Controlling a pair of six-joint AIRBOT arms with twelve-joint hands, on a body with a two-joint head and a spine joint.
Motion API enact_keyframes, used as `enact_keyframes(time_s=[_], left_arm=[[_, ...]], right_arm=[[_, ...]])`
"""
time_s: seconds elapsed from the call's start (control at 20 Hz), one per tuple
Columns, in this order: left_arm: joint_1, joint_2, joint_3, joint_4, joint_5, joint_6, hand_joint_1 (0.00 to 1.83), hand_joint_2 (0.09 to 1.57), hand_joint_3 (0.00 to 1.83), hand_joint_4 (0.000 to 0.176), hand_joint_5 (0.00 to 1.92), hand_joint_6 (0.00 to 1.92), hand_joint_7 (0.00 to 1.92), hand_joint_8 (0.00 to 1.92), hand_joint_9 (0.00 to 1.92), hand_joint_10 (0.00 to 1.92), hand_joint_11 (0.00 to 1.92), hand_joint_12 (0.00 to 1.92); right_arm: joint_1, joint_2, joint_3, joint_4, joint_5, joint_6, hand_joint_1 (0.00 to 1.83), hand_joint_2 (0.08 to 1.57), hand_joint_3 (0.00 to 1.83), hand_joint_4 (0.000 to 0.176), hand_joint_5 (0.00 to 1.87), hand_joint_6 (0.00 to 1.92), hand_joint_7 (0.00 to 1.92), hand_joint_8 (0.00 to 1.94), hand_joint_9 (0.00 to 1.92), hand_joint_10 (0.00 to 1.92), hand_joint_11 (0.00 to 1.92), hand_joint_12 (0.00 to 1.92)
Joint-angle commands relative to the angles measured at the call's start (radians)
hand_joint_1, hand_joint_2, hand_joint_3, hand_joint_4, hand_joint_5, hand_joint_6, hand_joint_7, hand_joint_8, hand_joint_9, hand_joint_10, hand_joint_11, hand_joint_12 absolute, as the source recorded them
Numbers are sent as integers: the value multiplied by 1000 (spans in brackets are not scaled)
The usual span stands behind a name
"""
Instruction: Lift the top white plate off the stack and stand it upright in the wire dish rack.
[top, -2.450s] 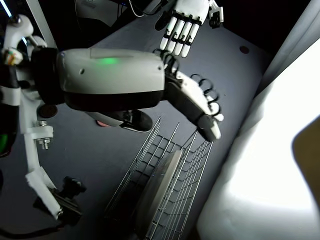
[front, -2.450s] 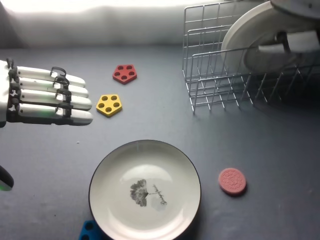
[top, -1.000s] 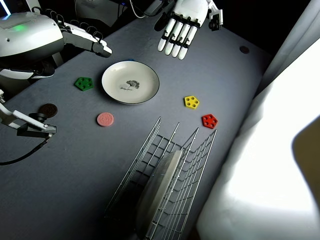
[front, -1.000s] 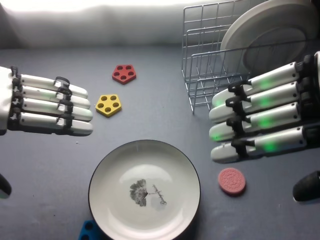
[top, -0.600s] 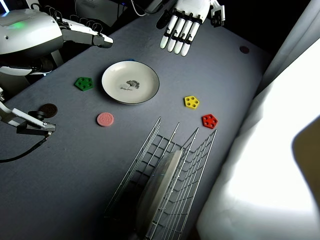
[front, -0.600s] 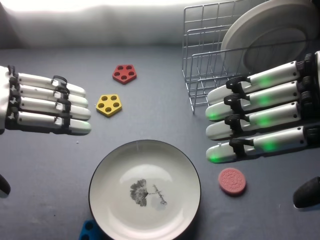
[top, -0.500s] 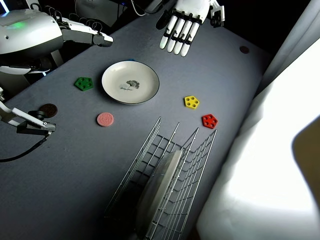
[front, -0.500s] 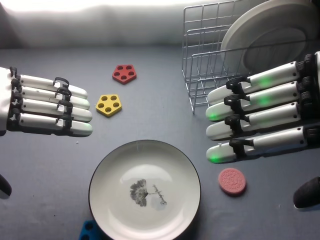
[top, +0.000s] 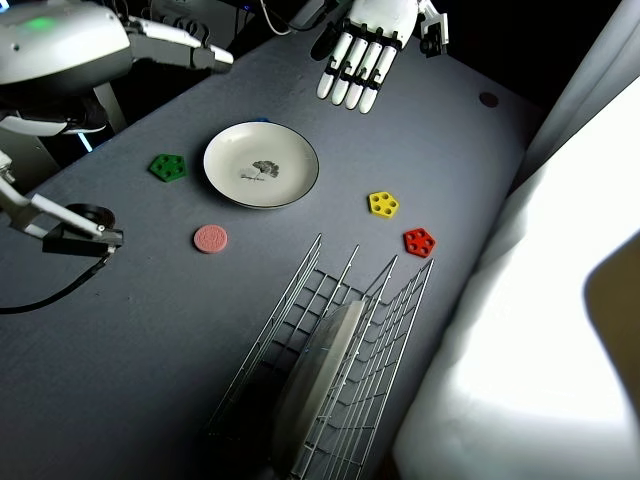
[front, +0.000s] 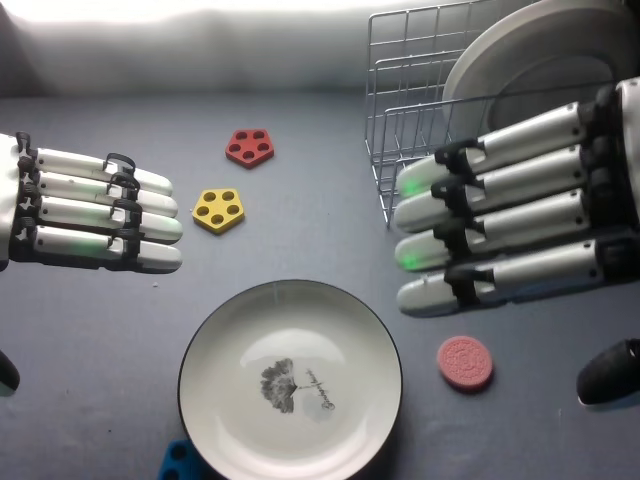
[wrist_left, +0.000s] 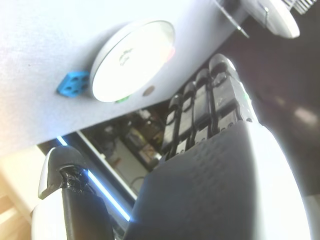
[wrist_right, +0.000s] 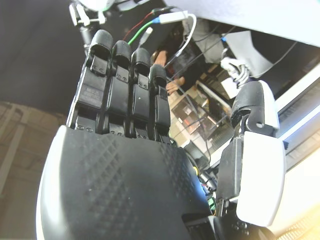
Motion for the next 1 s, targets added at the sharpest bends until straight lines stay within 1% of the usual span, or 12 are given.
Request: enact_keyframes(time_s=[0.0,0.05,0.1,0.15,0.4,0.45,0.5,0.65,0.7,0.75,0.85,0.95], left_arm=[[-14,9,2,-82,-73,4,418,953,0,0,33,0,56,4,47,2,56,71],[-15,9,2,-82,-71,3,418,953,0,0,33,0,56,4,47,2,56,71],[-15,9,2,-84,-71,3,442,943,0,0,36,1,52,2,56,5,75,79],[-15,9,2,-84,-69,3,420,948,0,0,23,0,34,0,41,1,72,78],[-14,9,4,-84,-71,3,413,949,0,0,19,0,29,0,37,0,71,78],[-15,9,5,-85,-70,3,441,946,0,0,30,4,47,7,52,6,66,77],[-15,9,4,-85,-71,3,393,962,5,0,20,0,26,1,34,1,72,82],[-15,9,4,-91,-70,1,395,956,0,0,36,6,44,7,46,5,80,96],[-15,9,5,-91,-70,1,404,951,0,0,47,8,66,14,72,14,87,103],[-15,8,6,-91,-70,1,406,949,0,0,53,1,76,2,84,3,79,126],[-14,8,6,-92,-70,1,407,948,1,0,54,0,79,0,88,0,8,298],[-15,7,6,-92,-70,1,407,948,1,0,54,0,79,0,88,0,0,320]], right_arm=[[9,10,-3,91,64,1,629,1006,5,3,371,1,379,0,358,0,385,0],[9,10,-3,91,64,1,629,1006,5,3,371,1,379,0,358,0,385,0],[9,10,-3,91,64,1,596,1009,5,0,309,0,357,0,333,0,359,0],[9,10,-3,91,64,1,615,995,0,0,297,0,355,0,337,2,352,0],[9,10,-3,91,64,1,621,991,0,0,295,0,355,0,338,2,350,0],[9,10,-3,91,64,1,527,1028,13,0,241,0,307,0,287,0,300,1],[9,10,-3,91,64,1,412,1060,20,0,175,2,269,0,258,0,298,5],[9,10,-3,91,64,1,378,1086,18,0,167,4,243,0,225,0,266,0],[9,10,-3,91,64,1,416,1098,17,0,184,9,245,1,231,3,280,6],[9,10,-3,91,64,1,425,1101,15,0,189,9,246,1,233,3,283,8],[9,10,-3,91,64,1,427,1104,12,0,190,7,246,1,233,3,283,9],[9,10,-3,91,64,1,427,1105,9,0,191,6,246,1,233,2,283,9]])
